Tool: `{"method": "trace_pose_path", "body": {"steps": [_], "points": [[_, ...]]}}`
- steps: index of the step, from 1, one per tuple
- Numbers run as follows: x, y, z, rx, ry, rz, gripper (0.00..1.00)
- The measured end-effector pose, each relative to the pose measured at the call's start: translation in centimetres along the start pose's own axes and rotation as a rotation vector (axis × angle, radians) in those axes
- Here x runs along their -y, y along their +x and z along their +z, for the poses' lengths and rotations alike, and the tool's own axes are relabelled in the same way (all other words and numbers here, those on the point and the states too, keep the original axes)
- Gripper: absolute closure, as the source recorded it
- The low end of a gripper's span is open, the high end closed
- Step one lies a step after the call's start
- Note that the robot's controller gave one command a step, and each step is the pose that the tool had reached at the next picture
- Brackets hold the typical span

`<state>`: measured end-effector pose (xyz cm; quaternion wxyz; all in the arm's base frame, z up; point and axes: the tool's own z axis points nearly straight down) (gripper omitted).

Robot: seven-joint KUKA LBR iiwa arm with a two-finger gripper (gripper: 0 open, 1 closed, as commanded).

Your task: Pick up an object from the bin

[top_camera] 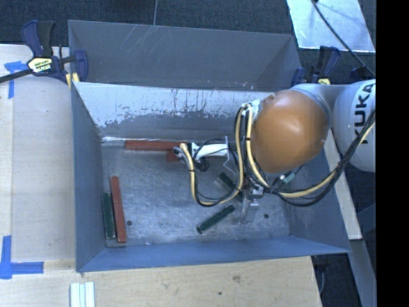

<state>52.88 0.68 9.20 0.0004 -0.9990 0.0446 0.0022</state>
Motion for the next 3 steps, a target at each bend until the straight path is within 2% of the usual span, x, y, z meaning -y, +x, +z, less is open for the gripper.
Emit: {"method": "trace_pose_path", "body": {"steps": [1,2,3], "points": [[-11.1,6.1,2.3,-0.005,-0.003,-0.079,0.0],[-1.1,1.8,2.2,0.001,0.003,-0.079,0.0],[6.9,-2.0,2.2,0.001,0.004,-0.088,0.0]]}}
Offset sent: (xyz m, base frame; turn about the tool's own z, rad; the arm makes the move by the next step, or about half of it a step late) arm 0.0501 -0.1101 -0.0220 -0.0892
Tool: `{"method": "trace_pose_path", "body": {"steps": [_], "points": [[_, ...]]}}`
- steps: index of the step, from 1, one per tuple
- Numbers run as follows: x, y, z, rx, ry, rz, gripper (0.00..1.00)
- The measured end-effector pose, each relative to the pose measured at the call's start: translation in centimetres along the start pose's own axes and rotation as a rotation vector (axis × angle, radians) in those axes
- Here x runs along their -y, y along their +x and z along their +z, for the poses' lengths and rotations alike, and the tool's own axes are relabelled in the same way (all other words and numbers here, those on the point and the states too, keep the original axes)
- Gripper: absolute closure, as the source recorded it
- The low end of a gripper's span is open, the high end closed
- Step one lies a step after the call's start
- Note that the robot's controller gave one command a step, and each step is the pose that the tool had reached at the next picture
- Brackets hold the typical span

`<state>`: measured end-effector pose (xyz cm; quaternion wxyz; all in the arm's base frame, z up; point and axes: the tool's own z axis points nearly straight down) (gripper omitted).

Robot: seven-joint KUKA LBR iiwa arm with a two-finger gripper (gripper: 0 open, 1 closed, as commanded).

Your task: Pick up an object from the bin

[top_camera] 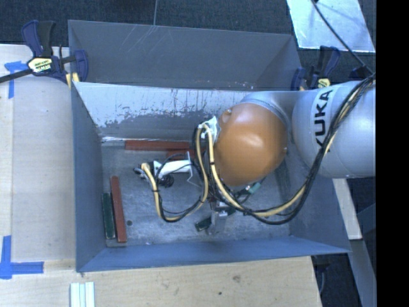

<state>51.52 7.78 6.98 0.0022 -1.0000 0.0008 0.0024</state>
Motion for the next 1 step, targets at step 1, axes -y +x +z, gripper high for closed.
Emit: {"method": "trace_pose_path", "body": {"steps": [1], "points": [[-0.59,0.13,-0.01,0.001,-0.006,0.012,1.0]]}}
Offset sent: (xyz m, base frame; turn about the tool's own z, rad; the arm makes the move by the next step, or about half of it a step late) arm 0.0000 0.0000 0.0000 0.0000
